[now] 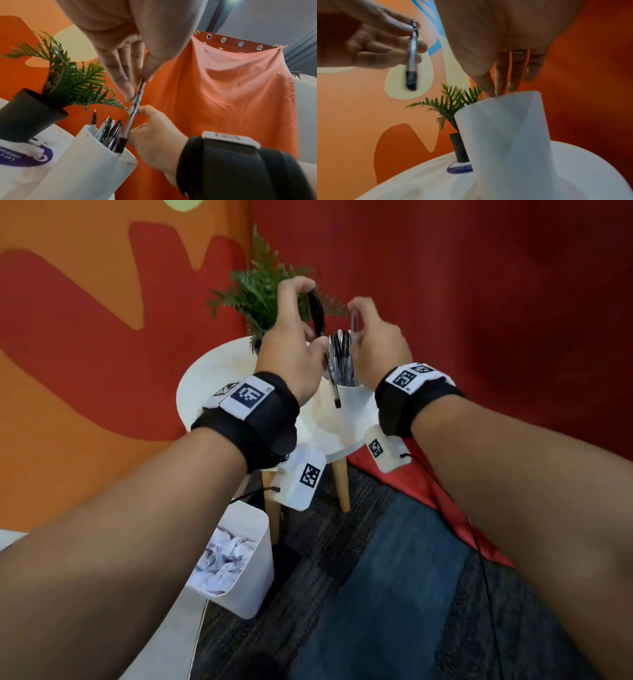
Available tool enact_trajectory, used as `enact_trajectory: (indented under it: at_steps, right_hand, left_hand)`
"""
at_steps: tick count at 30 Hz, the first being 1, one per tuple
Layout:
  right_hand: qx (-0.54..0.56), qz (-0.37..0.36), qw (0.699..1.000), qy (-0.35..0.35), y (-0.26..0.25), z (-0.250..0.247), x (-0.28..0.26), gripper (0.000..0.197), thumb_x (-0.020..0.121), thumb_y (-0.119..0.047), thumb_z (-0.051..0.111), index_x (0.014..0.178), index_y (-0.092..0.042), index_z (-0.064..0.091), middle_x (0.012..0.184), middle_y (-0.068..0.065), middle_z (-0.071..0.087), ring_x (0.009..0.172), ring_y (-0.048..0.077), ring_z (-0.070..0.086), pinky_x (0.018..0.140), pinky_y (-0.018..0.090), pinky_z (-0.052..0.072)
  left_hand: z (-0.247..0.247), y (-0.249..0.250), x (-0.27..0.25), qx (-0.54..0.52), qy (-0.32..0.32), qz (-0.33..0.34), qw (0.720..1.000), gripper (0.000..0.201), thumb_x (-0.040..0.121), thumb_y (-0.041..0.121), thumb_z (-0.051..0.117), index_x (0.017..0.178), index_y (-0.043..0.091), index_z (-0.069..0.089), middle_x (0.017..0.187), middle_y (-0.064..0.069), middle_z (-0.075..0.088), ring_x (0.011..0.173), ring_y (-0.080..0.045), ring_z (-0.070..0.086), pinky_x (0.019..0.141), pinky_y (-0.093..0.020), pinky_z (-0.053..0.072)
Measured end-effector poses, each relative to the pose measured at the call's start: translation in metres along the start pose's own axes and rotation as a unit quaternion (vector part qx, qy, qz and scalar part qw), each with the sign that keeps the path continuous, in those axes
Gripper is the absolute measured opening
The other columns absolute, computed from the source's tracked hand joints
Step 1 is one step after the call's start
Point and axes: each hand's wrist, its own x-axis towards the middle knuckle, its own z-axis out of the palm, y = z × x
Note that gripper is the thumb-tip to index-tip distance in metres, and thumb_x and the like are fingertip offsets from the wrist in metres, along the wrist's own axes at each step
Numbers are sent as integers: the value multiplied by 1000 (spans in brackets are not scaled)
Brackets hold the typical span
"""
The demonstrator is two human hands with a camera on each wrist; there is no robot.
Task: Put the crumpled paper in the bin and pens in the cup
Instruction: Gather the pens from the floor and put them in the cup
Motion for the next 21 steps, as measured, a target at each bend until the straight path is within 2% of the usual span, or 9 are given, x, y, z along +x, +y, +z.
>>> enact_trajectory:
  at_steps: [2, 5, 8, 12, 14, 17, 19, 21]
  right_hand:
    - [-34, 27, 998, -39, 9, 7, -2, 48, 87, -13, 46, 128, -38, 41, 101, 13, 67, 91, 39, 62, 75, 43, 52]
    - [-38, 27, 997, -66, 17, 12, -5, 55, 93, -23, 49, 143, -39, 33, 119, 9, 62, 115, 37, 51, 92, 44, 43]
    - [17, 26, 999, -25, 21, 1, -14, 65, 96, -30, 49, 151, -40, 15, 131, 5, 52, 124, 32, 44, 98, 49, 34]
    - [110, 14, 990, 92, 37, -9, -54, 65, 94, -28, 50, 150, -38, 21, 132, -2, 52, 119, 23, 47, 101, 46, 35]
    - [135, 6, 986, 95, 48, -7, -80, 63, 92, -26, 51, 149, -37, 24, 131, -4, 52, 116, 21, 50, 102, 47, 36]
    - [147, 15, 986, 75, 64, 2, -115, 63, 91, -22, 54, 147, -36, 29, 127, -6, 52, 113, 19, 51, 99, 42, 36]
    - [155, 18, 985, 73, 73, 8, -136, 59, 92, -21, 55, 145, -34, 33, 124, -7, 52, 111, 17, 52, 96, 42, 38]
    - [160, 29, 985, 66, 82, 15, -158, 56, 92, -20, 55, 142, -35, 37, 120, -10, 52, 110, 13, 52, 96, 42, 39]
  left_hand:
    - [4, 3, 12, 7, 14, -2, 1000, 56, 88, 3, 59, 130, 29, 33, 77, 1, 53, 66, -24, 67, 69, -46, 58]
    - [13, 7, 29, 13, 13, -2, 1000, 55, 88, 0, 57, 130, 26, 34, 75, 6, 48, 68, -25, 67, 70, -46, 58]
    - [23, 11, 44, 45, 6, -9, 999, 54, 87, -1, 56, 130, 24, 35, 72, 5, 47, 67, -29, 65, 65, -46, 58]
    - [38, 4, 58, 96, 1, -24, 995, 51, 88, 2, 57, 129, 24, 35, 76, 1, 52, 66, -22, 58, 64, -38, 52]
    - [47, -2, 60, 112, -9, -29, 993, 49, 89, 4, 57, 128, 23, 35, 80, -2, 56, 70, -25, 60, 63, -35, 48]
    - [59, -15, 58, 144, -41, -53, 987, 46, 90, 9, 59, 127, 25, 36, 87, -6, 61, 74, -27, 62, 63, -35, 49]
    - [64, -26, 58, 172, -65, -75, 980, 45, 89, 14, 62, 127, 27, 40, 94, -8, 65, 82, -28, 63, 73, -39, 53]
    - [70, -35, 53, 223, -83, -89, 967, 48, 89, 22, 65, 131, 28, 44, 112, -9, 63, 104, -32, 59, 89, -46, 50]
